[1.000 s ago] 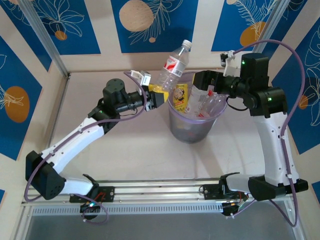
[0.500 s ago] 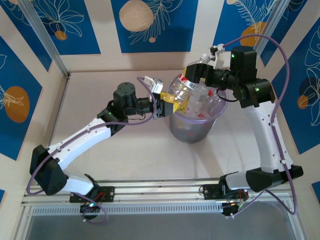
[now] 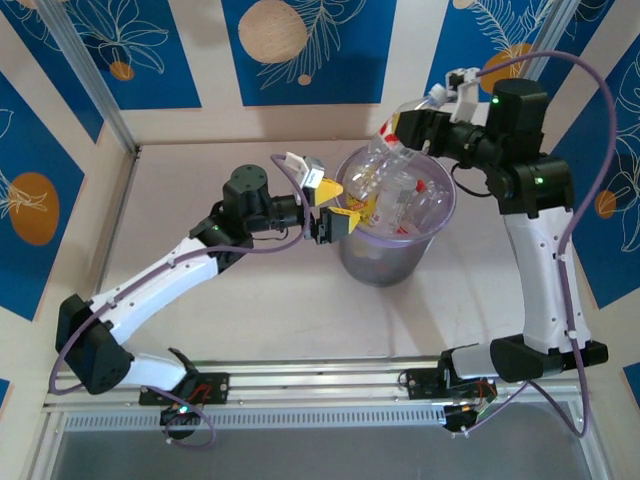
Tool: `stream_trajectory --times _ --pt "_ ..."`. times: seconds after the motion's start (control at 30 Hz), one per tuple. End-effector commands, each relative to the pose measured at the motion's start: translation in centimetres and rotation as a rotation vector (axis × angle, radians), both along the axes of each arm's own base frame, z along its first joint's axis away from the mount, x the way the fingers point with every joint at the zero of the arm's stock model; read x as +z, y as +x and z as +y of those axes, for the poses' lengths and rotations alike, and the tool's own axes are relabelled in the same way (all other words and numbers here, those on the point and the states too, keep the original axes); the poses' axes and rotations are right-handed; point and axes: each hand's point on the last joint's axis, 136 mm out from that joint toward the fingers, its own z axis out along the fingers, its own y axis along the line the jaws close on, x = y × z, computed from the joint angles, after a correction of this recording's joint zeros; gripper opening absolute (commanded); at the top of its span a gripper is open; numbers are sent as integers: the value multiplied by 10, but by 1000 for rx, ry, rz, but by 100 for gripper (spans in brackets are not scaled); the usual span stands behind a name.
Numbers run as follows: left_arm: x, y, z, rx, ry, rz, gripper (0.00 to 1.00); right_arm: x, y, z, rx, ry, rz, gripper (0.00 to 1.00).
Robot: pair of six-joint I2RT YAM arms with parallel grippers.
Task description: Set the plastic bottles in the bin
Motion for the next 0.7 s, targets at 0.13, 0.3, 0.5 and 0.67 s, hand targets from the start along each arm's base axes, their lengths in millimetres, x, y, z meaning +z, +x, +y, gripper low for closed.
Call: stream_trajectory --times 0.13,0.3,0.5,0.67 --pt "-35 51 20 289 177 86 100 14 6 -69 -257 -93 -76 58" --pt "-51 74 10 341 196 119 100 -1 22 -91 -332 -61 -65 57" --pt "-74 93 -2 366 247 152 94 -27 41 -110 -438 -78 -67 57" --pt "-85 102 -5 387 285 159 85 -53 54 -109 -435 -61 -31 57"
